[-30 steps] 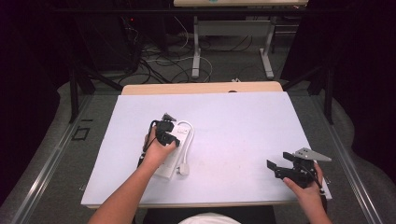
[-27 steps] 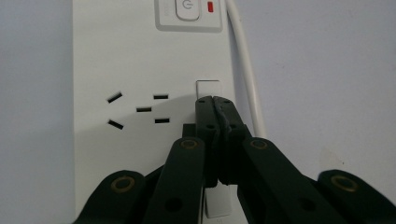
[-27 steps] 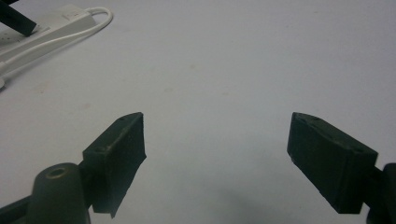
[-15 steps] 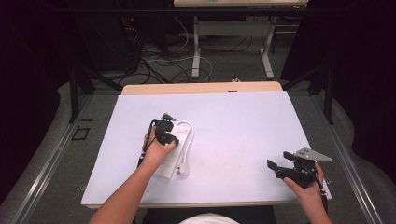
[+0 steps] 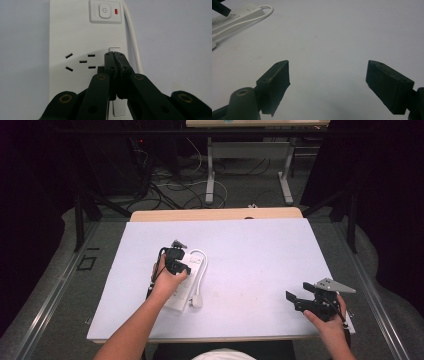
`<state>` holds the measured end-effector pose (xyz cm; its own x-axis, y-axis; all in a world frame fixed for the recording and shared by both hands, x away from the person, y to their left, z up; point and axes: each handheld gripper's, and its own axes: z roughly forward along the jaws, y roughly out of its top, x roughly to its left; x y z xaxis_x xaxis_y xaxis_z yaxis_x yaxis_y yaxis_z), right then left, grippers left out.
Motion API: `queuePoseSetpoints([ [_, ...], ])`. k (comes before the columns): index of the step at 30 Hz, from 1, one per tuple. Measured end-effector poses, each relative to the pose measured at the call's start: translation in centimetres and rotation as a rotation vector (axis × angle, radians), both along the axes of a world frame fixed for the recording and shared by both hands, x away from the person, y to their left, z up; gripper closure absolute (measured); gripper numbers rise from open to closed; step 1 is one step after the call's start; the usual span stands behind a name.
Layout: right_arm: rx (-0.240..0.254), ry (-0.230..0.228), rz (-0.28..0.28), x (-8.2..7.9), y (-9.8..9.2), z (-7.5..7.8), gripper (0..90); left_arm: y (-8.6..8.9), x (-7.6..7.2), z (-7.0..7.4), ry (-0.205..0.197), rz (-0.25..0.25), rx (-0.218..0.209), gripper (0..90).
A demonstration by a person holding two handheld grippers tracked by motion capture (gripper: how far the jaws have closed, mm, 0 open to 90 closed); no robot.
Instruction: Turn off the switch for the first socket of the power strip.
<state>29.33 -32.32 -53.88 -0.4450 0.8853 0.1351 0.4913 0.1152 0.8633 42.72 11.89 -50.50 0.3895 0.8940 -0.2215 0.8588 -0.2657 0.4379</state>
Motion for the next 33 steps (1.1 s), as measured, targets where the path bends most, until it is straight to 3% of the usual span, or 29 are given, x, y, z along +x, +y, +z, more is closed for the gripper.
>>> queuePoseSetpoints([
  [12, 0.005, -0.002, -0.005, 0.0, 0.0, 0.0, 18.7, -0.2, -0.2, 1.1, -0.019, -0.022, -0.024, 83.5],
  [26, 0.008, 0.001, -0.006, 0.0, 0.1, 0.0, 18.6, 0.0, -0.7, 2.9, -0.060, -0.045, -0.036, 68.3],
  [33, 0.005, 0.000, -0.005, 0.0, 0.0, 0.0, 18.6, -0.3, -1.1, 3.6, -0.096, -0.102, -0.013, 58.3],
])
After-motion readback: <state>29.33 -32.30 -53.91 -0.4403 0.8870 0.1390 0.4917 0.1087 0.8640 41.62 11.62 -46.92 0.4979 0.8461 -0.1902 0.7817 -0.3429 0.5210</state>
